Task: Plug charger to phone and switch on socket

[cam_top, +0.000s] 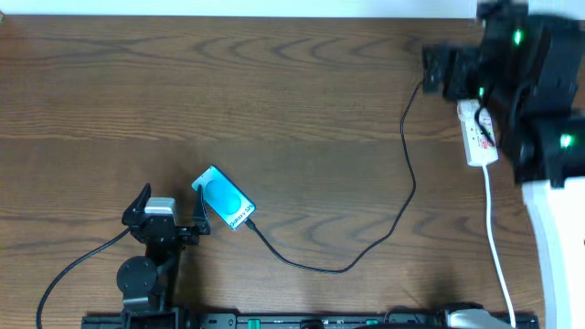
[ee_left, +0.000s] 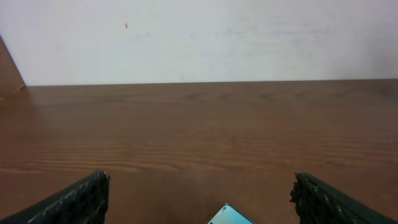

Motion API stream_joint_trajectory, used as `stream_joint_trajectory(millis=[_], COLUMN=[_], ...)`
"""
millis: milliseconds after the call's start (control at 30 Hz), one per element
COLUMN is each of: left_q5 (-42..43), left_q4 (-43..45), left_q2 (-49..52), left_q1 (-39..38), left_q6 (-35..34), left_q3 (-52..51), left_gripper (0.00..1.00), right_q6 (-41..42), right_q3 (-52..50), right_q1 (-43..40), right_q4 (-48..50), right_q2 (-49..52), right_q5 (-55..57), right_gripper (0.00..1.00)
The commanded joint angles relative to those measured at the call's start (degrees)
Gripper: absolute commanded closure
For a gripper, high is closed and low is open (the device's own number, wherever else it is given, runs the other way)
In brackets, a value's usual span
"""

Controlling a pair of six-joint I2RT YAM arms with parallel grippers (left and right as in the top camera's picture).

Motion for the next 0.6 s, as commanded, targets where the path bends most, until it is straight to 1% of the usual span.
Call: stream_joint_trajectory(millis=[0, 33, 67, 100, 167, 267, 333, 400, 467, 567], left_q5=[1.14, 1.14, 1.14, 1.14, 1.14, 1.14, 1.14, 1.14, 1.14, 1.14], left_q4=[-1.97, -1.97, -1.97, -1.97, -1.97, -1.97, -1.97, -1.97, -1.97, -1.97], left_q2=[-0.33, -0.33, -0.33, -0.33, -0.33, -0.33, -0.33, -0.33, -0.33, -0.33], left_q1=[-0.24, -0.24, -0.24, -0.24, -0.24, -0.24, -0.24, -0.24, -0.24, -0.24], left_q6=[0.98, 0.96, 0.96, 0.96, 0.98, 0.96, 0.96, 0.96, 0.98, 0.98], left_q3=[-1.03, -1.03, -1.03, -1.03, -1.03, -1.03, -1.03, -1.03, -1.03, -1.03], left_gripper=[0.06, 0.06, 0.06, 0.06, 0.06, 0.06, 0.06, 0.06, 0.06, 0.06], right_q6=[0.70, 0.70, 0.70, 0.70, 0.63, 0.66, 0.66, 0.72, 0.70, 0.72], right_q3=[-14.47, -18.45, -24.92, -27.36, -37.09, -52.74, -60.13, -66.62, -72.57, -80.17], right_q1=[0.20, 0.20, 0.20, 0.20, 0.17, 0.17, 0.17, 0.17, 0.17, 0.20], right_q4=[10.91, 14.47, 20.28, 22.53, 31.63, 46.38, 53.18, 58.05, 60.92, 62.42], right_q2=[-9.29, -11.78, -15.89, -17.46, -23.56, -32.96, -37.51, -41.62, -45.77, -52.28], right_q5=[0.04, 0.04, 0.04, 0.04, 0.39, 3.15, 4.61, 5.92, 6.19, 6.14], right_gripper=[0.01, 0.01, 0.01, 0.01, 0.01, 0.01, 0.01, 0.01, 0.01, 0.01])
